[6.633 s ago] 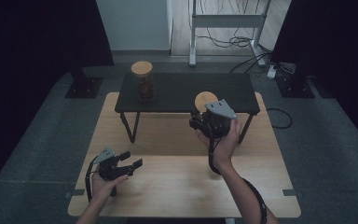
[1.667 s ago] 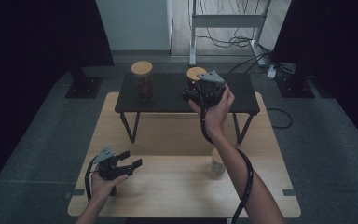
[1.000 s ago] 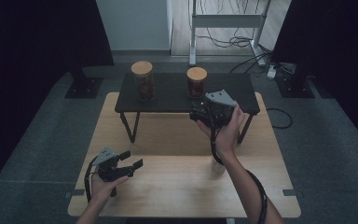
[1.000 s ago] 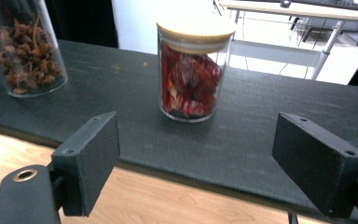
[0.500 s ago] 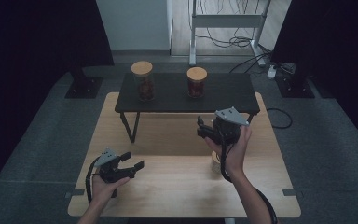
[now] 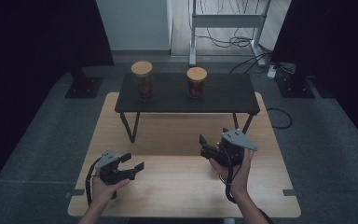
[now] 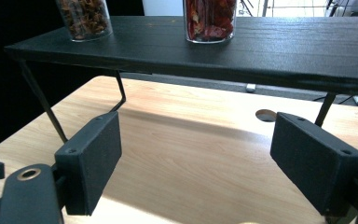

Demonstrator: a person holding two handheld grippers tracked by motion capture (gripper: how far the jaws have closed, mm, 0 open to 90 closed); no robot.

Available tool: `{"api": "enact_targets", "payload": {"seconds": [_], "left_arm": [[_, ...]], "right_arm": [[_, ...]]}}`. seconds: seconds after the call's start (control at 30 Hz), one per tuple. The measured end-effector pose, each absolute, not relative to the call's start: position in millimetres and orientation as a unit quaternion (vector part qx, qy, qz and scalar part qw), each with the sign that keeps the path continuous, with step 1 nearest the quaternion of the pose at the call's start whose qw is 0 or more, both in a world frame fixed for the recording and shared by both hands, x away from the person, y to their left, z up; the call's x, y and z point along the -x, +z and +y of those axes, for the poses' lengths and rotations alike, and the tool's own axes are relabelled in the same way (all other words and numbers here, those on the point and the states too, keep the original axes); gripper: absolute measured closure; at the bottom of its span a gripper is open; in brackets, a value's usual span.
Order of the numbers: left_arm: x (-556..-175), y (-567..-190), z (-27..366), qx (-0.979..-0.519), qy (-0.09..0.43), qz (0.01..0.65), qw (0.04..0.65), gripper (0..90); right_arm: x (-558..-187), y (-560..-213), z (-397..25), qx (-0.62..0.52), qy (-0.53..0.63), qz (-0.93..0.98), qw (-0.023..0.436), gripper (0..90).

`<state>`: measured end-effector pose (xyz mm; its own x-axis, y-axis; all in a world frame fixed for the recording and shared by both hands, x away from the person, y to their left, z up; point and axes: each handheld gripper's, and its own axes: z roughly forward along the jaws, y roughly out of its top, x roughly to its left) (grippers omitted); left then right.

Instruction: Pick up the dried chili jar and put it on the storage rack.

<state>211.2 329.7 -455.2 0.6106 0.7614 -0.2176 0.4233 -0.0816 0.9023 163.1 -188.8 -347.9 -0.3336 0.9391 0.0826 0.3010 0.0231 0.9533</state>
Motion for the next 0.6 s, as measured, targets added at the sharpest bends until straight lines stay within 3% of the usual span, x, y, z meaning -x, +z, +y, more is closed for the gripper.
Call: {"api": "enact_targets", "payload": {"seconds": [0.6], "left_arm": [[-209, -453, 329, -0.720, 0.161, 0.410, 0.536, 22.4]], "right_arm": [[-139, -382, -199, -0.501, 0.512, 0.636, 0.288, 16.3]]}}
